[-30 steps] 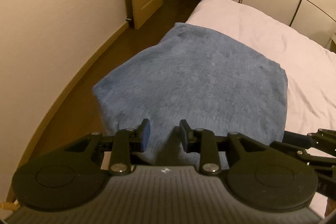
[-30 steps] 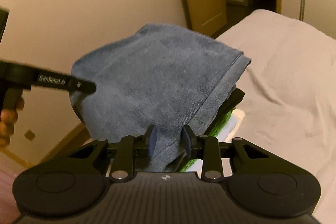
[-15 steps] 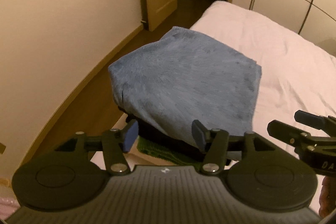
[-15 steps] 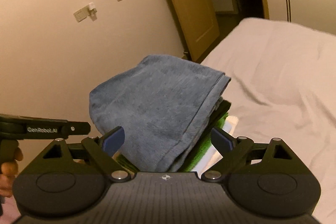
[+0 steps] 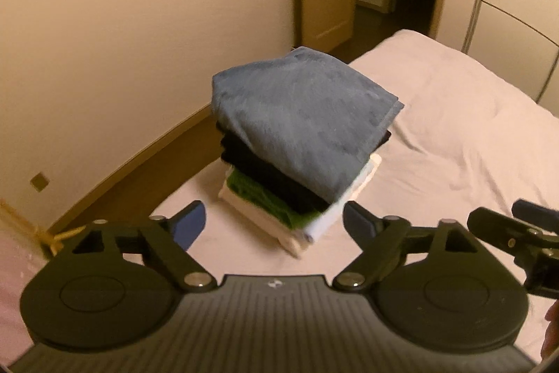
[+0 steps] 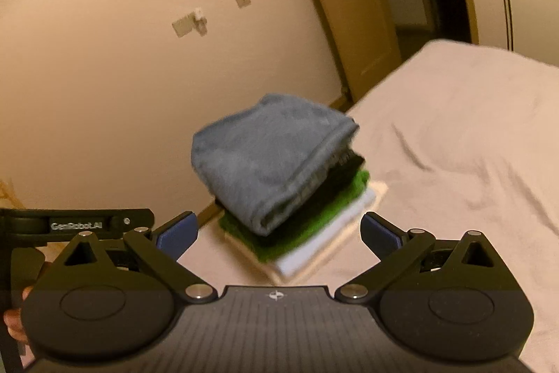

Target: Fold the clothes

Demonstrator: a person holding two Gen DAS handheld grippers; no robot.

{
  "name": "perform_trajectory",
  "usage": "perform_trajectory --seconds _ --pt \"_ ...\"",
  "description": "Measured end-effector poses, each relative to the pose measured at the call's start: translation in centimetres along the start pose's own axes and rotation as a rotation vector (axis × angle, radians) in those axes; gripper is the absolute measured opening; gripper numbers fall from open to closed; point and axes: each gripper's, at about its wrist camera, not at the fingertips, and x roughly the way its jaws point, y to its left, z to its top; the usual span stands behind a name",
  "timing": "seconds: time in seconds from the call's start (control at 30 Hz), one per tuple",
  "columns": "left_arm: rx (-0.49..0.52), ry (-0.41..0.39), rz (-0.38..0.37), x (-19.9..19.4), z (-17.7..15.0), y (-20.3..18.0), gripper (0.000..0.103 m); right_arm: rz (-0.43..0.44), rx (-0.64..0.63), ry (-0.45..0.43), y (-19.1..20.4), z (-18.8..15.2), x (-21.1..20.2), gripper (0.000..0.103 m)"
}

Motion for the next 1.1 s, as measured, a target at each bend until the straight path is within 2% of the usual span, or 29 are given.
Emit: perform_trajectory --seconds 0.2,0.33,0.6,0.8,0.93,1.1 --pt "-0.076 0.008 0.045 -4.0 -3.4 -1.6 0.096 0.031 -0.047 0.03 -0.9 -1.1 -4.2 0.103" --pt "-0.089 -0.009 0.085 -6.0 -4.6 -2.3 0.1 0.048 -0.083 0.051 -1.2 -1.6 -6.5 0.103" --pt "-0.097 -0.022 0.103 -7.4 -6.3 -1.8 0.102 0.021 -0.128 0.08 0.2 -2.1 -6.4 0.103" --pt "-0.04 -0.055 0.199 -7.2 -7.3 -2.6 0.102 -0.004 -0.128 0.123 0.5 -2.9 -5.3 0.103" --pt "-0.063 -0.009 0.152 -6.3 -8.2 -2.8 0.102 -0.013 -0.124 0.165 -0.2 -3.7 -4.3 0.103" --pt "-0.08 0.038 0.162 -5.3 -9.5 -3.3 0.102 -0.019 -0.147 0.205 -1.2 -4.3 -3.1 0.103"
